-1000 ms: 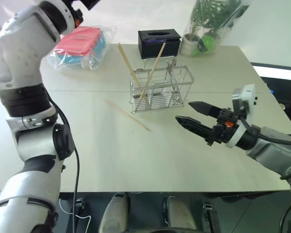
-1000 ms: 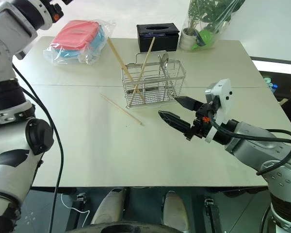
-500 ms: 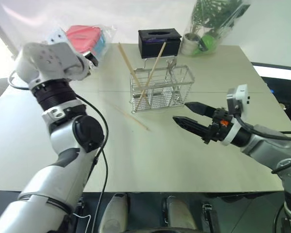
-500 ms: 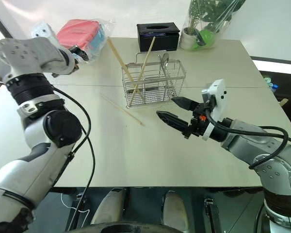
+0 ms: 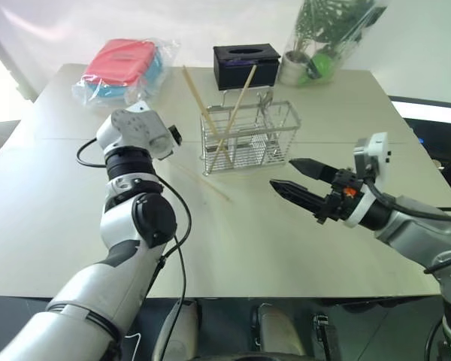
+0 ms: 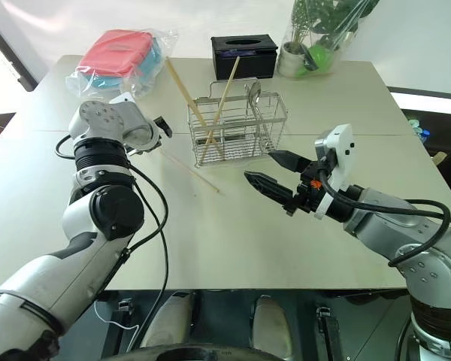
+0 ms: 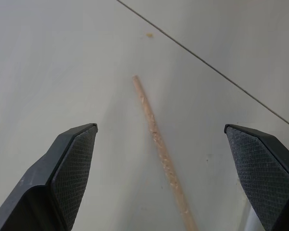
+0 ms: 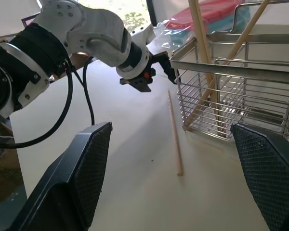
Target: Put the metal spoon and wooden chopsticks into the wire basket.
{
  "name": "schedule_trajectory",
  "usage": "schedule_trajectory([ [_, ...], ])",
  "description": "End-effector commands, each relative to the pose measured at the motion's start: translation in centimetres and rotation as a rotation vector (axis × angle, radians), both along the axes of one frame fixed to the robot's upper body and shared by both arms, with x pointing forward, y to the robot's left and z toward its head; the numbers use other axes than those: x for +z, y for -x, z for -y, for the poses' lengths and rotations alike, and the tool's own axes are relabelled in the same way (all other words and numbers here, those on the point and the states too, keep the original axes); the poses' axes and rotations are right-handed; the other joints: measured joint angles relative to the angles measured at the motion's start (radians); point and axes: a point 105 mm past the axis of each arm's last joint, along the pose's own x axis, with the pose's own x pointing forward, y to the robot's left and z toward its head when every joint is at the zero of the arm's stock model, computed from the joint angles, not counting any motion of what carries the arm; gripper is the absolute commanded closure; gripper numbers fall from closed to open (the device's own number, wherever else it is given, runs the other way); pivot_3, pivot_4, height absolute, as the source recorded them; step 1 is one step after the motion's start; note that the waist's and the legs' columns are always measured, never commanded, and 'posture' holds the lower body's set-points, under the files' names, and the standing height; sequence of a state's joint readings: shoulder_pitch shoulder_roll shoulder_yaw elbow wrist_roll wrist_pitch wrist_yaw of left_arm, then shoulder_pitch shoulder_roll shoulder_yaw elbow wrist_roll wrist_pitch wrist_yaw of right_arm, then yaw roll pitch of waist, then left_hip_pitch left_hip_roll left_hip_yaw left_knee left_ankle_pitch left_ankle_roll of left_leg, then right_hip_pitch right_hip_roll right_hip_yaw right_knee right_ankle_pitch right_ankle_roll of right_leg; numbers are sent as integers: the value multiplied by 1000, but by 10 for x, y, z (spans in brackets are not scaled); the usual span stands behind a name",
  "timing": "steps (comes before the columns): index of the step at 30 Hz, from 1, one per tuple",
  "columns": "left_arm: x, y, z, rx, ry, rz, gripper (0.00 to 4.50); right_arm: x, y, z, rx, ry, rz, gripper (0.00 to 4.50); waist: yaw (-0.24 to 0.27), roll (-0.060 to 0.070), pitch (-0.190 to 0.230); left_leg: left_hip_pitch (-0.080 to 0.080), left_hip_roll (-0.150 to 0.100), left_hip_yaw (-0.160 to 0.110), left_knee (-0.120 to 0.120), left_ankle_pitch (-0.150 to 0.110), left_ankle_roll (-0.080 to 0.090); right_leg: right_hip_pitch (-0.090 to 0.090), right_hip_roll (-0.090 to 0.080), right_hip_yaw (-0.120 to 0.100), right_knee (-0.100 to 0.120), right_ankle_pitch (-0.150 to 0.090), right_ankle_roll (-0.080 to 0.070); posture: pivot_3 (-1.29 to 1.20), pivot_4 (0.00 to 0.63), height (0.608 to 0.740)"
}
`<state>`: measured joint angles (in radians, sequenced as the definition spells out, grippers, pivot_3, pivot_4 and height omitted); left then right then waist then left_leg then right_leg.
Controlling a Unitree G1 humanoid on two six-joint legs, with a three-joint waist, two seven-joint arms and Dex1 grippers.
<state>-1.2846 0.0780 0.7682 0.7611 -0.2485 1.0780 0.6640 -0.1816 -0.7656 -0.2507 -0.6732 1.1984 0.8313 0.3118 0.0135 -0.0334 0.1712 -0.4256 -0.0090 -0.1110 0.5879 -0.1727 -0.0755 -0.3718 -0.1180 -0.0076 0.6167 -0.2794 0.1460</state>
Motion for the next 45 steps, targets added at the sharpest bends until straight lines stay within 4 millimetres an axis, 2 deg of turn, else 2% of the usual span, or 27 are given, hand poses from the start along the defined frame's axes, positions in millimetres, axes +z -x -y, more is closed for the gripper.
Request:
schedule_trajectory([
  [1,-2,-5,1,4,-14,18,45,11,7,-1,-1,-14,52,405,0,0,0,0,0,0,0,0,0,0,0,0,0,0,0,0,150,710],
  [7,-22,-8,2,13,-21,-9,45,12,7,0,-21,-21,60,405,-1,2,-2,1,0,0,0,0,0,1,0,0,0,0,0,0,150,710],
  [8,-25,-8,1,21,-21,-16,279,12,7,1,-23,-22,61,405,-1,3,-2,1,0,0,0,0,0,1,0,0,0,0,0,0,150,710],
  [11,-30,-8,-2,41,-17,-24,1358,12,7,1,-28,-23,60,405,-1,4,-3,3,0,0,0,0,0,3,0,0,0,0,0,0,150,710],
  [16,-31,-8,-1,55,1,-27,3848,12,7,3,-35,-25,63,405,3,5,-3,4,0,0,1,0,0,5,0,0,0,0,0,0,150,710],
  [17,-30,-9,-1,56,3,-26,4469,12,7,3,-35,-26,64,405,4,5,-3,4,0,0,1,0,0,5,-1,0,0,0,0,0,150,710],
  [23,-21,-11,-6,70,14,-5,4469,13,5,4,-38,-29,68,405,2,5,-3,4,0,0,1,0,0,5,-1,0,0,0,0,0,150,710],
  [27,-16,-11,-18,96,0,8,4469,14,4,5,-38,-27,69,405,0,5,-3,4,0,0,1,0,0,5,-1,0,0,0,0,0,150,710],
  [30,9,-16,-57,145,-85,123,4469,14,3,5,-32,-24,68,405,-6,4,-2,3,0,0,1,0,0,4,-1,0,0,0,0,0,150,710],
  [34,45,-21,-86,165,-40,325,4469,11,4,7,-27,-11,59,405,-12,4,-2,1,0,0,-1,0,0,-1,0,0,2,0,0,0,150,710],
  [38,88,-16,-123,139,-167,585,4469,9,7,14,-28,5,42,405,-9,4,-2,1,0,0,-3,0,0,-1,0,0,1,0,0,0,150,710],
  [40,116,-11,-129,87,-211,750,4469,8,8,16,-30,15,37,405,-7,4,-2,1,0,0,-3,0,0,-1,0,0,1,0,0,0,150,710],
  [42,147,-3,-125,15,-231,914,4469,6,9,19,-34,32,32,405,0,3,-2,1,0,0,-3,0,-1,0,-1,0,1,1,-1,0,150,710],
  [44,191,10,-110,-82,-115,1129,4469,3,9,22,-39,41,24,405,5,2,-2,1,0,0,-2,1,-1,0,-1,0,0,1,-1,0,150,710],
  [45,222,21,-101,-143,-80,1258,4469,2,10,23,-42,43,21,405,6,2,-1,0,0,0,-1,1,-1,1,0,0,-1,1,-1,0,150,710],
])
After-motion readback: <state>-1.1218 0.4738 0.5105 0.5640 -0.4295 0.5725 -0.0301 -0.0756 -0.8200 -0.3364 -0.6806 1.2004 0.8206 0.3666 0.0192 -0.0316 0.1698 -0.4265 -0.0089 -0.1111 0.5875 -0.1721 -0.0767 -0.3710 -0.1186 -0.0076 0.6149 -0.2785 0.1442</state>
